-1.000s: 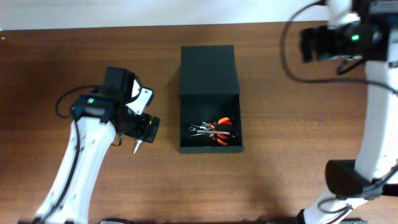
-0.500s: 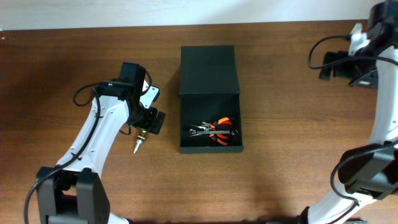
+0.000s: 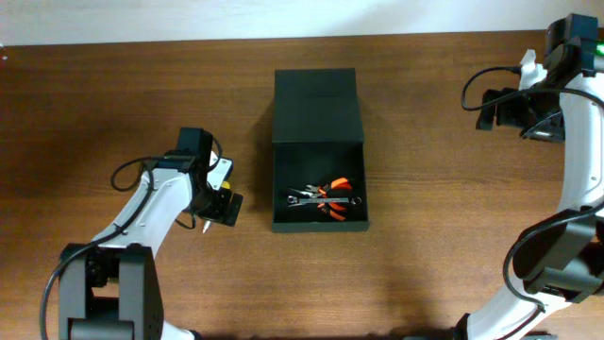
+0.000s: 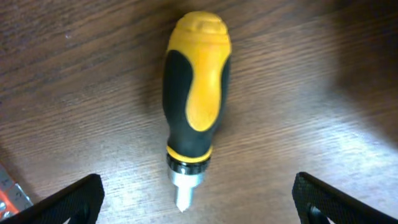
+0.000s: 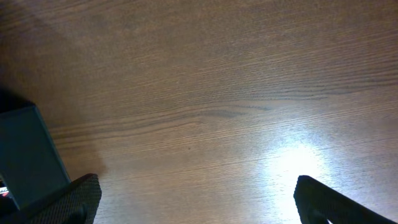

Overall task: Pack container
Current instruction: 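Lower the left gripper onto the yellow-black screwdriver handle and grasp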

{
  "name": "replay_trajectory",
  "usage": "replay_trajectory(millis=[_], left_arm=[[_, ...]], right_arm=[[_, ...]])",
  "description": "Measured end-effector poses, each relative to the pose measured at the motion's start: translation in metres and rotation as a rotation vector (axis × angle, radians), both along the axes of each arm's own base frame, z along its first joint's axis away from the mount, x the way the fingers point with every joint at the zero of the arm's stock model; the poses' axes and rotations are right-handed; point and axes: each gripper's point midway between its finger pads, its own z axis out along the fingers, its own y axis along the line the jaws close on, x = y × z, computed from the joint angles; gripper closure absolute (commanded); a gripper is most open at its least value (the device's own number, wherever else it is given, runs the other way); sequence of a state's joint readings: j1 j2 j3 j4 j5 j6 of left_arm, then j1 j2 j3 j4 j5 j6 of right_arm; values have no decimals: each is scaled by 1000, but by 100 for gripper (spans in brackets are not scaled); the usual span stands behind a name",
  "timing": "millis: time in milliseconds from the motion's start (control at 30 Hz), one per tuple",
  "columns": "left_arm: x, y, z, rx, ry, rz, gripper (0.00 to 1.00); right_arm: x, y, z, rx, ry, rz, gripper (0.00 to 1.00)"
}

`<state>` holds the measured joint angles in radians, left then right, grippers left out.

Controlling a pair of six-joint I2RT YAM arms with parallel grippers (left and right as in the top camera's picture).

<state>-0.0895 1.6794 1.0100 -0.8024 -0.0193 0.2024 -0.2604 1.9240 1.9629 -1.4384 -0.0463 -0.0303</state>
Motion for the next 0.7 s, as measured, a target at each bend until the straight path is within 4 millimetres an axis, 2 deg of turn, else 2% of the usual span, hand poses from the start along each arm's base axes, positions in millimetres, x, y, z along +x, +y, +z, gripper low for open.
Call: replay_trajectory(millis=[200,433,700], left_arm=[[6,0,-3,-1,-24,0,1],[2,3,-28,21,45,2,1],[6,1,-30,14,34,-6,1]], right_arm=[[0,0,0,0,0,0,1],[0,0,0,1,2,0,1],[-1,0,0,1,4,0,1]])
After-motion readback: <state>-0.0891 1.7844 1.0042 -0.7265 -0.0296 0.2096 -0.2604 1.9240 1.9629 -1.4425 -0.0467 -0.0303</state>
